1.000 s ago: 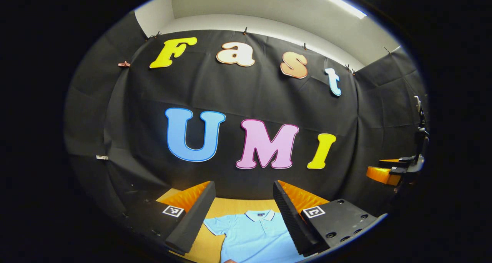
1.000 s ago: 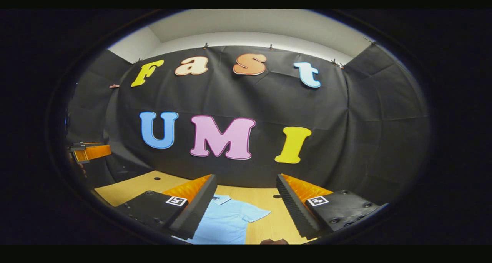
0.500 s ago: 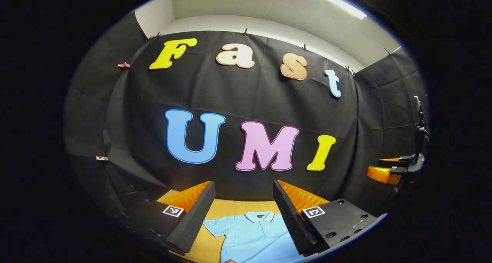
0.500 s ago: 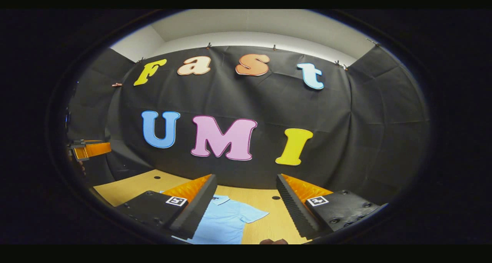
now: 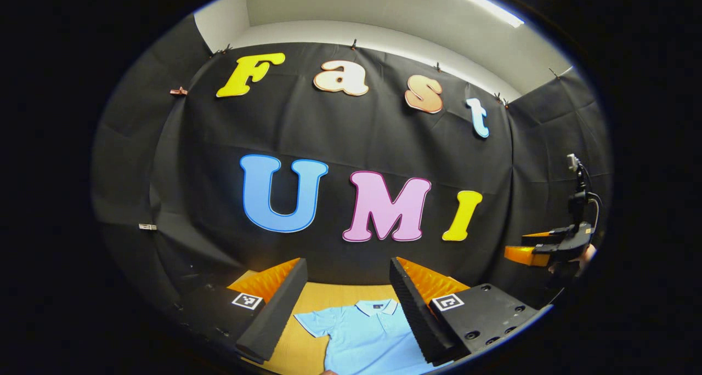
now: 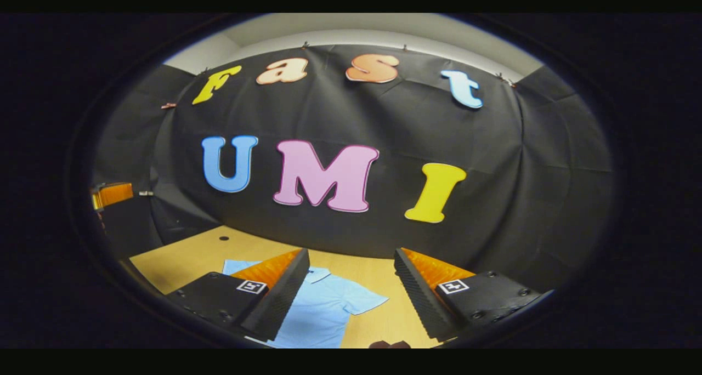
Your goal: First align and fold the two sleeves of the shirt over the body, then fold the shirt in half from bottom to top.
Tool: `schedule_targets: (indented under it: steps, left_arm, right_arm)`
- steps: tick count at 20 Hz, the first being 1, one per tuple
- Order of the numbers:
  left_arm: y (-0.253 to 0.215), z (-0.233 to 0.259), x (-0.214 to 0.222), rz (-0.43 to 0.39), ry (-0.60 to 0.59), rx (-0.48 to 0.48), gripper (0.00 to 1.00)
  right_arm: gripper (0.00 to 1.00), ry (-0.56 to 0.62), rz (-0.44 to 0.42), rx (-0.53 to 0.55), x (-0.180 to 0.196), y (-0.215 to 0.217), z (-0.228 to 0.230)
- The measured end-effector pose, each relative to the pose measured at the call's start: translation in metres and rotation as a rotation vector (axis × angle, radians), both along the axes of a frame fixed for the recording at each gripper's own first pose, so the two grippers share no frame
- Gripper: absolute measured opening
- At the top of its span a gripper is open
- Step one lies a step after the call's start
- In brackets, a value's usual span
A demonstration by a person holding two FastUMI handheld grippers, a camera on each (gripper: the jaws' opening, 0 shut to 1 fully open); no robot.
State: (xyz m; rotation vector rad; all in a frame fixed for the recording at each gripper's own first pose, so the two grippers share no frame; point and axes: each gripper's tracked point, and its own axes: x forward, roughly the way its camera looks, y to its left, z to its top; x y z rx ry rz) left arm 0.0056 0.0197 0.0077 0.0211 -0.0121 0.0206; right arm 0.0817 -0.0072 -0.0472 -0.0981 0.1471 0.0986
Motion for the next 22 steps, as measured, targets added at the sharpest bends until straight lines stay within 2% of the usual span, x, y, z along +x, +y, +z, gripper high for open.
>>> schedule_targets:
  steps: [6, 14, 18, 22]
  left_arm:
    - [0.004, -0.009, 0.030, 0.068, 0.021, 0.004, 0.96]
    - [-0.025, -0.025, 0.091, 0.122, 0.055, 0.023, 0.97]
    - [-0.038, -0.043, 0.115, 0.123, 0.107, 0.051, 0.96]
    - [-0.041, -0.068, 0.130, 0.141, 0.183, 0.042, 0.96]
  right_arm:
    - [0.97, 0.116, 0.046, -0.015, 0.084, -0.011, -0.065]
    - [0.97, 0.367, 0.069, -0.023, 0.176, -0.048, -0.220]
    - [0.98, 0.523, 0.062, -0.020, 0.195, -0.072, -0.299]
    - [0.98, 0.696, 0.049, 0.007, 0.195, -0.087, -0.377]
